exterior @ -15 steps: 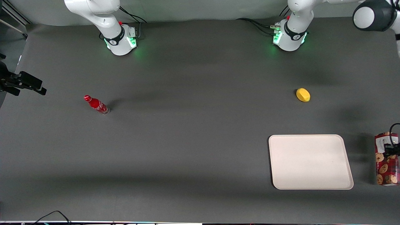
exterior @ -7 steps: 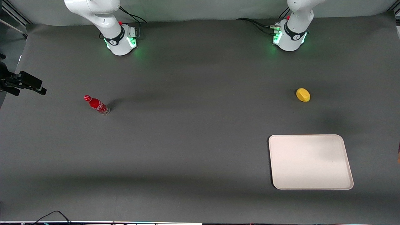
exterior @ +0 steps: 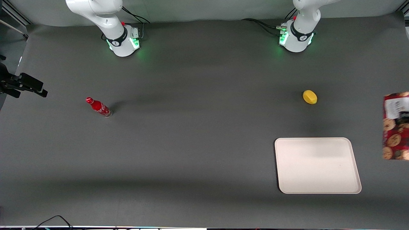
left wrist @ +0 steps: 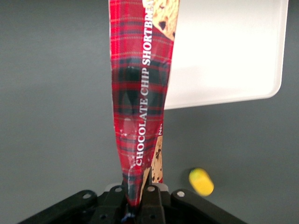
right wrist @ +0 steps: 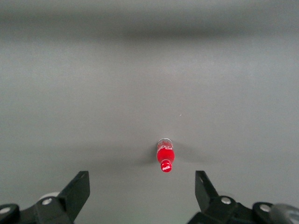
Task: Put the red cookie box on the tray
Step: 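Lift the cookie box with the left gripper and carry it toward the tray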
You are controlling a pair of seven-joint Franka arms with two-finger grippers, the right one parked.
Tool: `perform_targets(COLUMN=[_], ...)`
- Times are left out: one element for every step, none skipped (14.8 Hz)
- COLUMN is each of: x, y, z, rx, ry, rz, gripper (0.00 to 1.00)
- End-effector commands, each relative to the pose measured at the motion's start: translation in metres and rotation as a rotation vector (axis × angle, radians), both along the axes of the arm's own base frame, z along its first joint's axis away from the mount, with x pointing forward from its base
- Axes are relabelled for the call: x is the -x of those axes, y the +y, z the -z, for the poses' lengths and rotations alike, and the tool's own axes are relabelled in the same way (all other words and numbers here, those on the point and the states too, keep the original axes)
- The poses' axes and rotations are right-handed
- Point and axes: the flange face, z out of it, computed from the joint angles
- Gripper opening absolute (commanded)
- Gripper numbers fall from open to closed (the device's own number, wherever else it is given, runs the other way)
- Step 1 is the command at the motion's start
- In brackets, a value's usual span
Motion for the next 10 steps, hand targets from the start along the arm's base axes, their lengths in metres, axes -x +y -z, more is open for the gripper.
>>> perform_targets(x=[-0.010, -0.016, -0.019, -0.021, -0.022, -0.021, -0.022, -0.024, -0.025, -0.026], y=[-0.020, -0.020, -0.020, -0.020, -0.019, -0.017, -0.017, -0.014, -0.013, -0.013], z=[0.049, 0.070, 0.088, 0.104, 0.119, 0.136, 0.152, 0.177, 0.202, 0.221], rx=[-0.035, -0.035, -0.036, -0.042, -0.044, -0.041, -0.039, -0.033, -0.018, -0.012], ry=[-0.068, -0.089, -0.101, -0.112, -0.131, -0.141, -0.158, -0.170, -0.179, -0.199], rz=[-0.029, -0.025, -0.021, -0.021, -0.024, -0.033, -0.041, -0.057, -0.073, -0.082], gripper=[0.00, 0.00, 0.00, 0.00, 0.00, 0.00, 0.00, 0.00, 0.00, 0.00])
